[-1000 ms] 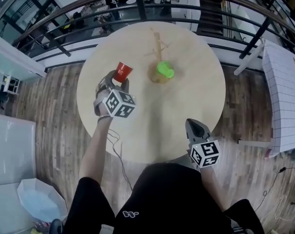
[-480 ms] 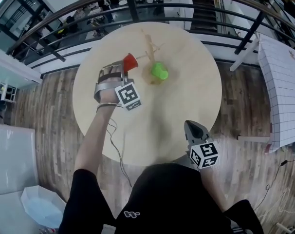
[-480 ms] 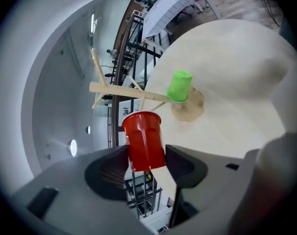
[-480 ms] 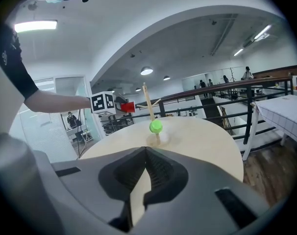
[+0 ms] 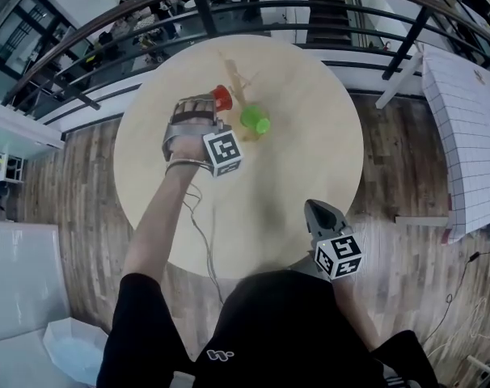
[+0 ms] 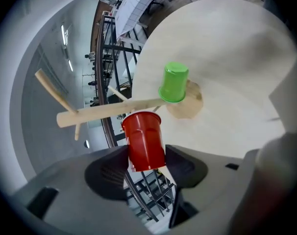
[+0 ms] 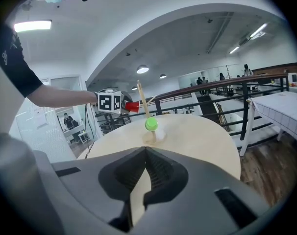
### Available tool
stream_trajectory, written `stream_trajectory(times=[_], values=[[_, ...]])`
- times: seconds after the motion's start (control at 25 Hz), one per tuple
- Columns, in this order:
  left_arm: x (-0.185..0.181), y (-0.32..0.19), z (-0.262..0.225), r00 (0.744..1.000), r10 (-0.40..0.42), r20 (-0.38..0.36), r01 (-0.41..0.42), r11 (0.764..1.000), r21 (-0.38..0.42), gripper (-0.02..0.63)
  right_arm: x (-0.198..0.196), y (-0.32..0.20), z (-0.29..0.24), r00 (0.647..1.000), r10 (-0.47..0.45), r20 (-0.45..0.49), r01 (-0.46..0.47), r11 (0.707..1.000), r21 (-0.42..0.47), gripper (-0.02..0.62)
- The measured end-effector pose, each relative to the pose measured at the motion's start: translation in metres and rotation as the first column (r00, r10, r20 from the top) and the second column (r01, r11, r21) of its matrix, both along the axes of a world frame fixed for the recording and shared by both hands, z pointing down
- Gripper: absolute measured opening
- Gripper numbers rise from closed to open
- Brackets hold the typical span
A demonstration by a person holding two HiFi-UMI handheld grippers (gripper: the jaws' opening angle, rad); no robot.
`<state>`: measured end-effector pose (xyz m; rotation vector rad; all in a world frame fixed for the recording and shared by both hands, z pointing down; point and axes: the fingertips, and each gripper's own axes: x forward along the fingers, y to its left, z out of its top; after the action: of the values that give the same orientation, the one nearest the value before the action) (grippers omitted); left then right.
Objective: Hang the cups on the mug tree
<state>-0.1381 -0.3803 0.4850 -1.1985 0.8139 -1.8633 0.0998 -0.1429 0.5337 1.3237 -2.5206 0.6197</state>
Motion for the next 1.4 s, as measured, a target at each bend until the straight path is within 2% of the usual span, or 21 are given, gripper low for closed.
stream_trajectory(times=[0.28, 0.44, 0.56, 0.72, 0.8, 0.88, 0.96, 1.04, 1.08, 1.12, 1.24, 1.28, 1.32, 1.4], values=[[0.014, -0.008, 0.011, 0.995, 0.037, 0.097, -0.036, 0.999, -0.011, 0.239, 0.008, -0.003, 0.004, 1.000, 0.015, -0.004, -0.015, 1.000, -0.010, 0.009], [0.013, -0.011, 0.010, 0.994, 0.034, 0.103, -0.033, 0.999, -0.009, 0.239, 0.005, -0.004, 0.004, 1.000, 0.006, -0.007, -0.006, 1.000, -0.014, 0.009], [0.011, -0.010, 0.012, 0.999, -0.004, 0.040, 0.004, 1.000, -0.016, 0.243, 0.003, -0.003, 0.003, 1.000, -0.001, -0.010, 0.001, 1.000, -0.010, 0.009], [0.010, -0.005, 0.007, 0.998, -0.036, -0.056, 0.036, 0.999, -0.007, 0.283, 0.002, -0.004, 0.002, 1.000, -0.013, -0.019, 0.013, 1.000, -0.002, 0.009], [0.012, 0.002, 0.000, 0.989, -0.044, -0.140, 0.045, 0.999, 0.003, 0.286, 0.001, -0.005, 0.000, 1.000, -0.020, -0.020, 0.020, 1.000, 0.001, 0.009], [0.012, 0.013, -0.010, 0.964, -0.063, -0.259, 0.069, 0.998, 0.013, 0.288, -0.001, -0.006, -0.003, 0.999, -0.031, -0.022, 0.032, 0.999, 0.008, 0.009], [0.008, 0.028, -0.025, 0.914, -0.087, -0.397, 0.111, 0.993, 0.037, 0.288, -0.005, -0.009, -0.007, 0.999, -0.047, -0.024, 0.047, 0.999, 0.021, 0.009], [0.002, 0.045, -0.039, 0.833, -0.120, -0.539, 0.182, 0.981, 0.062, 0.287, -0.011, -0.014, -0.011, 0.998, -0.062, -0.026, 0.063, 0.997, 0.035, 0.009], [-0.002, 0.055, -0.046, 0.778, -0.135, -0.614, 0.223, 0.972, 0.070, 0.287, -0.015, -0.017, -0.013, 0.997, -0.068, -0.025, 0.069, 0.997, 0.042, 0.009], [-0.004, 0.066, -0.052, 0.709, -0.146, -0.690, 0.266, 0.961, 0.070, 0.287, -0.019, -0.020, -0.017, 0.997, -0.074, -0.023, 0.075, 0.996, 0.052, 0.009], [-0.012, 0.100, -0.065, 0.464, -0.149, -0.873, 0.383, 0.923, 0.046, 0.273, -0.032, -0.034, -0.036, 0.995, -0.098, -0.015, 0.099, 0.989, 0.106, 0.009], [-0.015, 0.111, -0.067, 0.405, -0.139, -0.904, 0.414, 0.909, 0.045, 0.251, -0.036, -0.038, -0.045, 0.994, -0.107, -0.013, 0.108, 0.986, 0.130, 0.009], [-0.019, 0.122, -0.068, 0.366, -0.127, -0.922, 0.442, 0.895, 0.052, 0.229, -0.040, -0.042, -0.054, 0.993, -0.116, -0.010, 0.116, 0.981, 0.156, 0.009], [-0.024, 0.143, -0.071, 0.307, -0.101, -0.946, 0.498, 0.865, 0.070, 0.168, -0.047, -0.047, -0.071, 0.991, -0.134, -0.007, 0.133, 0.971, 0.201, 0.009]])
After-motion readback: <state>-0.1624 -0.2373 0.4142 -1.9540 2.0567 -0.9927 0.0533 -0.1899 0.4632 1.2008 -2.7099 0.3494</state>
